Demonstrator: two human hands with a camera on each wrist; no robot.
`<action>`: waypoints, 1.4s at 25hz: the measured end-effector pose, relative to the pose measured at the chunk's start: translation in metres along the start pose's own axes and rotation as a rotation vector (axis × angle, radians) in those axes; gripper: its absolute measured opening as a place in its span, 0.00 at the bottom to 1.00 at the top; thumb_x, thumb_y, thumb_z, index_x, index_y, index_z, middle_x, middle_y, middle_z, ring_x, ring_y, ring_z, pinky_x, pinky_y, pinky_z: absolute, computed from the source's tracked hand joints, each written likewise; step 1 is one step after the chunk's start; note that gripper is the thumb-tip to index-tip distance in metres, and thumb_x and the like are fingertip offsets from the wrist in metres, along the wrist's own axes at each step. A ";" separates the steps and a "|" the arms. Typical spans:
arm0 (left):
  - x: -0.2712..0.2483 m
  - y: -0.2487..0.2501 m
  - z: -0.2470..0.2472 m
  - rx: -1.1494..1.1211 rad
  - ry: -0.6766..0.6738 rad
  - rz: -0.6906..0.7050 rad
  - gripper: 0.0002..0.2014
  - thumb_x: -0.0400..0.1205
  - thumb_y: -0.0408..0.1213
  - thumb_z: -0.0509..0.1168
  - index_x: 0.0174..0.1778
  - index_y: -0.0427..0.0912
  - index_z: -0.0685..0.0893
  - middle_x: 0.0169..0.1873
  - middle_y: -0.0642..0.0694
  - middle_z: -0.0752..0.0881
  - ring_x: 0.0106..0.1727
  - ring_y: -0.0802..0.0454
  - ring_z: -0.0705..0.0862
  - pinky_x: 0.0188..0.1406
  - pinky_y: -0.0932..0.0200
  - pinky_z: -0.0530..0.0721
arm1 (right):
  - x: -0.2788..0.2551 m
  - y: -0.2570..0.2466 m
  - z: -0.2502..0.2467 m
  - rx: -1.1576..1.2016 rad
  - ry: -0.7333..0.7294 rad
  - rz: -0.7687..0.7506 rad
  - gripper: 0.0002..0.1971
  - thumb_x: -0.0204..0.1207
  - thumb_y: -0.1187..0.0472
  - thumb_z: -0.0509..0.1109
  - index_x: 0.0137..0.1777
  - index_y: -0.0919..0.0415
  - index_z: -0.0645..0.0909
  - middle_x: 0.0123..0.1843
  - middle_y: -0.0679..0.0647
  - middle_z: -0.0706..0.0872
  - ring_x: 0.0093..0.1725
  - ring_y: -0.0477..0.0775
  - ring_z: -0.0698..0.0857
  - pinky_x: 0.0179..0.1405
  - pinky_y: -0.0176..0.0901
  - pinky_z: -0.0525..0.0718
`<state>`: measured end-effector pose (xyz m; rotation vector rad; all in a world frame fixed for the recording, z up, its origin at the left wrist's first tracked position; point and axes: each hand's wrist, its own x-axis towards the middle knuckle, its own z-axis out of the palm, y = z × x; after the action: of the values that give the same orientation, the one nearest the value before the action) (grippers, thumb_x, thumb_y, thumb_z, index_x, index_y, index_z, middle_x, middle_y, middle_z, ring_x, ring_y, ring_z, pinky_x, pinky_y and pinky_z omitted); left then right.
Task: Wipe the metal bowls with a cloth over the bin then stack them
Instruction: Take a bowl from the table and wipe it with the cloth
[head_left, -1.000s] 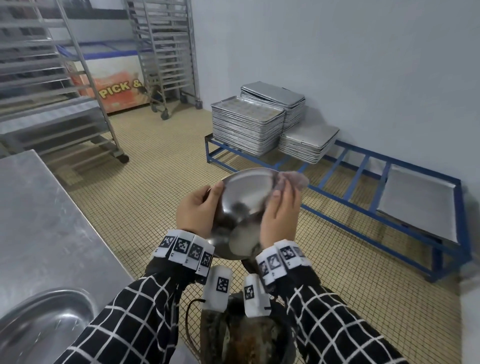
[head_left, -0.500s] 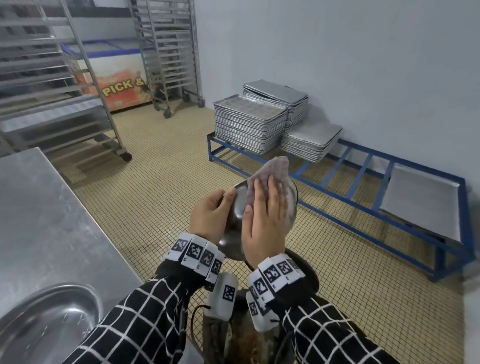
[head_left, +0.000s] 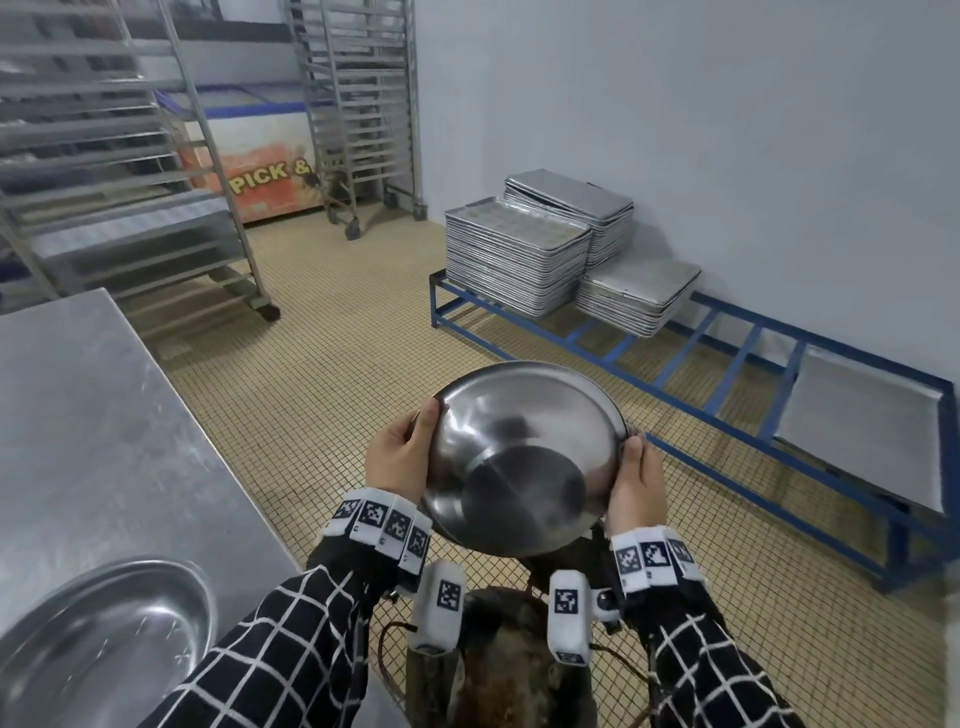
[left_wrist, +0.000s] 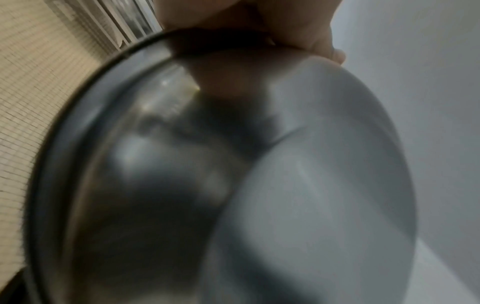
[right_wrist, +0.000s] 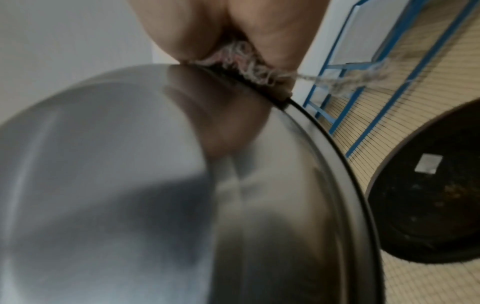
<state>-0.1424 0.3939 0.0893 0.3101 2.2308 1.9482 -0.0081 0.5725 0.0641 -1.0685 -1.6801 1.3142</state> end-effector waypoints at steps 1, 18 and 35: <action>0.000 -0.005 0.000 0.072 -0.032 0.042 0.13 0.84 0.50 0.60 0.40 0.48 0.84 0.34 0.48 0.87 0.37 0.50 0.85 0.36 0.60 0.82 | 0.002 -0.002 -0.003 -0.029 -0.011 -0.040 0.16 0.86 0.51 0.54 0.61 0.58 0.79 0.47 0.44 0.82 0.55 0.54 0.82 0.40 0.36 0.72; 0.004 0.029 0.012 0.499 -0.048 0.285 0.19 0.84 0.56 0.57 0.36 0.47 0.82 0.29 0.51 0.82 0.32 0.53 0.79 0.30 0.60 0.71 | -0.002 -0.060 0.030 -0.302 -0.157 -0.811 0.14 0.83 0.57 0.57 0.62 0.62 0.78 0.60 0.52 0.80 0.59 0.46 0.78 0.58 0.41 0.81; 0.001 0.040 0.005 -0.155 0.038 0.021 0.15 0.82 0.53 0.64 0.39 0.50 0.91 0.36 0.44 0.91 0.44 0.41 0.88 0.50 0.44 0.87 | -0.026 -0.044 0.035 -0.327 -0.232 -0.565 0.27 0.85 0.49 0.49 0.84 0.46 0.52 0.84 0.50 0.58 0.80 0.51 0.62 0.74 0.46 0.67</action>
<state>-0.1398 0.4041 0.1286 0.2790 2.0901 2.1398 -0.0371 0.5307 0.0983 -0.5480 -2.2169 0.8339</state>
